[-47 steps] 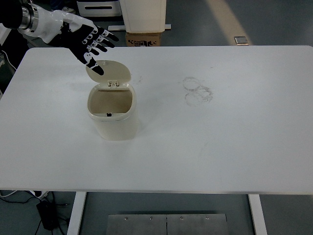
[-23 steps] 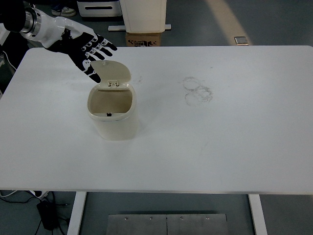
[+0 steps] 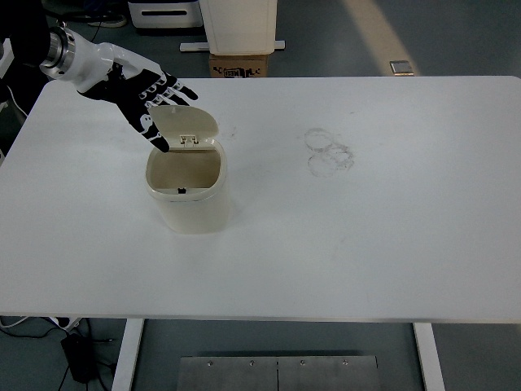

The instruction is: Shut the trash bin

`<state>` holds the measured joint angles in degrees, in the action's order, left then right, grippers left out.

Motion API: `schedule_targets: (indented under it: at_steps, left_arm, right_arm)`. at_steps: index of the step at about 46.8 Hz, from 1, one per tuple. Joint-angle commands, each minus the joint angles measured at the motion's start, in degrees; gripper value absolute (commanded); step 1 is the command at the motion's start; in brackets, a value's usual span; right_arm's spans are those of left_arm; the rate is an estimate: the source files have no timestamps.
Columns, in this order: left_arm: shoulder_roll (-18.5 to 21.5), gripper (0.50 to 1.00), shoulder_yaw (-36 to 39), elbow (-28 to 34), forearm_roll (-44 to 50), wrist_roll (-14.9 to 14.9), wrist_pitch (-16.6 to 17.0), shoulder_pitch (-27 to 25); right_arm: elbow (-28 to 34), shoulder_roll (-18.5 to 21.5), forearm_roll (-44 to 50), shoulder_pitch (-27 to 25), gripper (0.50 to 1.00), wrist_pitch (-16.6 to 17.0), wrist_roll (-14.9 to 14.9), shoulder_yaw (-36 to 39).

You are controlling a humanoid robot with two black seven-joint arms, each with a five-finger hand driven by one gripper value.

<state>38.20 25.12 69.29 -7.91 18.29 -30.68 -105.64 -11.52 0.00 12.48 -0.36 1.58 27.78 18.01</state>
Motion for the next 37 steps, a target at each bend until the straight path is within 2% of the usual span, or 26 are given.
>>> schedule_targets:
  at_steps: [1, 18, 37]
  left_arm:
    - [-0.1, 1.000, 0.2, 0.5, 0.0, 0.0, 0.0, 0.1]
    - [0.3, 1.000, 0.2, 6.1, 0.1, 0.0, 0.2, -0.1]
    - [1.4, 1.000, 0.4, 9.3, 0.1, 0.0, 0.4, 0.0]
  right_arm:
    - [0.0, 0.0, 0.0, 0.0, 0.991, 0.0, 0.0, 0.0]
    - [0.0, 0.0, 0.0, 0.0, 0.991, 0.0, 0.0, 0.0]
    - [0.0, 0.0, 0.0, 0.1, 0.991, 0.0, 0.0, 0.0]
